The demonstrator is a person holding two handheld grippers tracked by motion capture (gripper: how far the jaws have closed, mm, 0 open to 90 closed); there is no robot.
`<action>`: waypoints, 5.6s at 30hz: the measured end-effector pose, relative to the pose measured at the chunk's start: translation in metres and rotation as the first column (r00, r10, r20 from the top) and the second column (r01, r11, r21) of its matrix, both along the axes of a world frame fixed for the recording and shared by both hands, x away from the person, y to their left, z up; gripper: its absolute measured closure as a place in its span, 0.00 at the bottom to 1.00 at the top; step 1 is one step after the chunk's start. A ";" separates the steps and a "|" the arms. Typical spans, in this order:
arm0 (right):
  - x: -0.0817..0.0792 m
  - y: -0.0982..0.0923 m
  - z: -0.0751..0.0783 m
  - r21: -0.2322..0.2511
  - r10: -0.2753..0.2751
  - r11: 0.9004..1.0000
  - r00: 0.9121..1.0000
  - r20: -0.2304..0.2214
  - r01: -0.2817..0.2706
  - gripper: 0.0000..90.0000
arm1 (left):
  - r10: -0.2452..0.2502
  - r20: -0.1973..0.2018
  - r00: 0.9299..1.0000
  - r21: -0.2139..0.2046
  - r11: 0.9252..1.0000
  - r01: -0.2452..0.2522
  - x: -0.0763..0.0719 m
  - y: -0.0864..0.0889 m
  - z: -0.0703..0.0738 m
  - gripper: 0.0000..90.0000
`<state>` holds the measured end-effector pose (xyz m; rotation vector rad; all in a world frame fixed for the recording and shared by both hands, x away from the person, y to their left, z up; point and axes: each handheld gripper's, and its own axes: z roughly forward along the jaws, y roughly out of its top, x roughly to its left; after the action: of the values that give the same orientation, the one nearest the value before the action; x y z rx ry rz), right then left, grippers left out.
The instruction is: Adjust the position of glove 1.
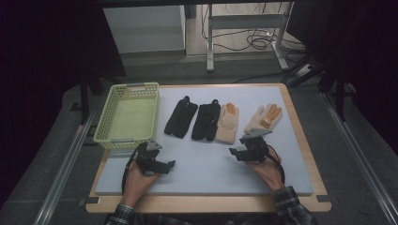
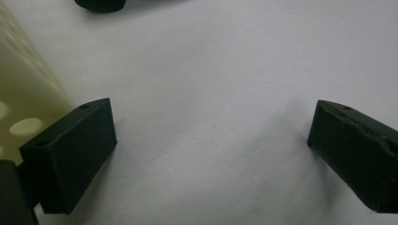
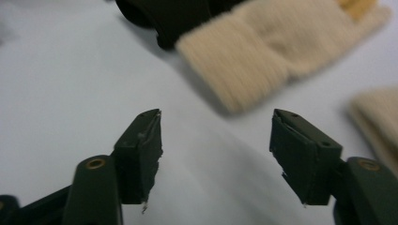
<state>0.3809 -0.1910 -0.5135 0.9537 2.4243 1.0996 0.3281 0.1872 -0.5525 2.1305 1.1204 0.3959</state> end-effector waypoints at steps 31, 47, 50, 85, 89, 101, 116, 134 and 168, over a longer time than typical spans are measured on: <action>0.110 0.171 0.009 0.004 0.119 0.993 0.993 -0.025 -0.119 0.47 | -0.001 -0.005 1.000 -0.003 1.000 0.001 0.001 0.001 0.000 0.02; 0.142 0.207 -0.017 -0.092 0.076 0.992 0.994 -0.076 -0.083 0.40 | 0.000 -0.005 1.000 -0.006 1.000 0.000 0.001 0.001 0.000 0.02; 0.141 0.205 -0.017 -0.101 0.046 0.994 0.997 -0.059 -0.051 0.67 | -0.001 -0.004 1.000 -0.006 1.000 0.001 0.001 0.001 0.000 0.02; 0.076 0.165 0.061 -0.005 0.174 0.985 0.983 0.054 -0.174 0.91 | -0.002 -0.001 1.000 -0.005 1.000 0.002 0.001 0.001 0.000 0.02; 0.058 0.154 0.070 0.003 0.192 0.981 0.980 0.056 -0.193 0.91 | -0.003 -0.001 1.000 -0.003 1.000 0.003 0.001 0.001 0.000 0.02; -0.010 0.111 0.069 0.060 0.236 0.970 0.971 0.023 -0.237 0.91 | 0.003 -0.002 1.000 -0.008 1.000 -0.003 0.000 0.000 0.000 0.02; -0.071 0.074 -0.002 0.010 0.219 0.976 0.974 -0.052 -0.219 0.83 | 0.001 0.000 1.000 -0.004 1.000 -0.001 0.000 0.000 0.000 0.02; -0.016 0.051 0.018 0.050 0.127 0.991 0.992 -0.013 -0.126 0.62 | 0.000 -0.001 1.000 -0.003 1.000 0.000 0.000 0.000 0.000 0.02; 0.113 0.092 -0.014 -0.051 -0.043 0.998 0.998 -0.042 0.041 0.59 | 0.000 -0.001 1.000 -0.004 1.000 0.000 0.000 0.001 0.000 0.02</action>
<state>0.4941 -0.0985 -0.5272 1.0172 2.4428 1.0086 0.3285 0.1877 -0.5526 2.1276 1.1209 0.3918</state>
